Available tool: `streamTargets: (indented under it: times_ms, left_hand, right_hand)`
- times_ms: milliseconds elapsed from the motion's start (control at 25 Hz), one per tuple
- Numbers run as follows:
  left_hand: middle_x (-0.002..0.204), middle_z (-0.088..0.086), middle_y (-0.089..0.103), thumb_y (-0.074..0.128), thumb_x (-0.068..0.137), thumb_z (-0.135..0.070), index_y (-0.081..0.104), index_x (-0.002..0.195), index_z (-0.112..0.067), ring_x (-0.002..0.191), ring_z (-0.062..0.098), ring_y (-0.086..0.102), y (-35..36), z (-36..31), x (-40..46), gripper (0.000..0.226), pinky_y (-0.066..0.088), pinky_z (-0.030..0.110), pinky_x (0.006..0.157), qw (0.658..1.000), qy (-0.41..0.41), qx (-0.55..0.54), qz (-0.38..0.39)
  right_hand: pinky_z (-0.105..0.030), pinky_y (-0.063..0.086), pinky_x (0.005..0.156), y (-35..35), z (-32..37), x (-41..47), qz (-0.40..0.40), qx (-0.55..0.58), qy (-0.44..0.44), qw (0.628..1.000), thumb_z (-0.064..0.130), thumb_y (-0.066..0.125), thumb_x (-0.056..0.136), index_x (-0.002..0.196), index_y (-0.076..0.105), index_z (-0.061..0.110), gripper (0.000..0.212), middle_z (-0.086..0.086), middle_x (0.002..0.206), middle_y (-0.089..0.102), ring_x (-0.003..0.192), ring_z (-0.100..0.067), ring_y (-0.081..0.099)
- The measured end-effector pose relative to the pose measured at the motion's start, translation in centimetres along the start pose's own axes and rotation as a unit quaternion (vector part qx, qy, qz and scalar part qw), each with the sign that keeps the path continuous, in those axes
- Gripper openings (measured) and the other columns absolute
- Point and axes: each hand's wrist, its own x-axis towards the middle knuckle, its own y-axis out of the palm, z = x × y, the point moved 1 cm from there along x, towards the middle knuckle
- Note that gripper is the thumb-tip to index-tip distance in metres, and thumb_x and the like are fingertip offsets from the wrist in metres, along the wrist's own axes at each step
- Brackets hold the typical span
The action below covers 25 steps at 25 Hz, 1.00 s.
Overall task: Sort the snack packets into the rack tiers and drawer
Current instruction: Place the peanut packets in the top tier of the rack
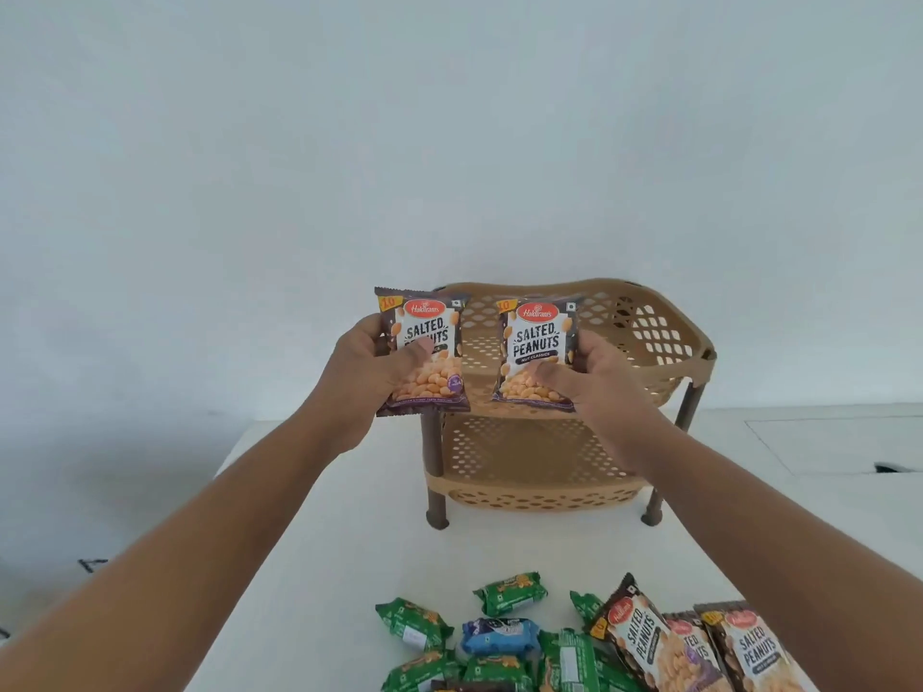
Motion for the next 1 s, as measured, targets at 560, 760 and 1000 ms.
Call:
streamTargets:
  times_ms: [560, 760, 1000]
  left_hand:
    - [0.111, 0.008, 0.071, 0.072, 0.093, -0.017, 0.048, 0.114, -0.021, 0.094, 0.026, 0.074, 4.9, 1.8, 17.2, 0.032, 0.063, 0.044, 0.078, 0.984, -0.087, 0.153, -0.017]
    - [0.091, 0.008, 0.061, 0.068, 0.090, -0.013, 0.034, 0.142, -0.011, 0.072, 0.018, 0.062, 6.3, 4.9, 21.0, 0.062, 0.056, 0.030, 0.057, 0.949, -0.133, 0.286, -0.013]
    - [0.074, -0.003, 0.043, 0.057, 0.100, -0.020, -0.009, 0.161, -0.024, 0.058, 0.011, 0.043, 7.3, 7.9, 23.8, 0.089, 0.045, 0.029, 0.059, 0.904, -0.179, 0.387, 0.011]
  right_hand:
    - [-0.038, 0.058, 0.078, -3.4, -1.1, 13.5, -0.027, -0.141, 0.060, 0.988, 0.015, 0.077, 0.089, 0.129, 0.055, 0.019, 0.046, 0.006, 0.104, 0.074, 0.092, -0.018, 0.072]
    - [-0.020, 0.051, 0.053, -3.4, -3.8, 18.6, 0.017, -0.152, 0.149, 0.977, 0.001, 0.073, 0.089, 0.124, 0.045, 0.019, 0.049, 0.004, 0.097, 0.065, 0.083, -0.014, 0.067]
    - [-0.045, 0.059, 0.082, -1.8, -5.8, 22.8, 0.040, -0.210, 0.205, 0.955, -0.003, 0.068, 0.087, 0.139, 0.040, 0.008, 0.060, -0.020, 0.118, 0.063, 0.104, -0.034, 0.068]
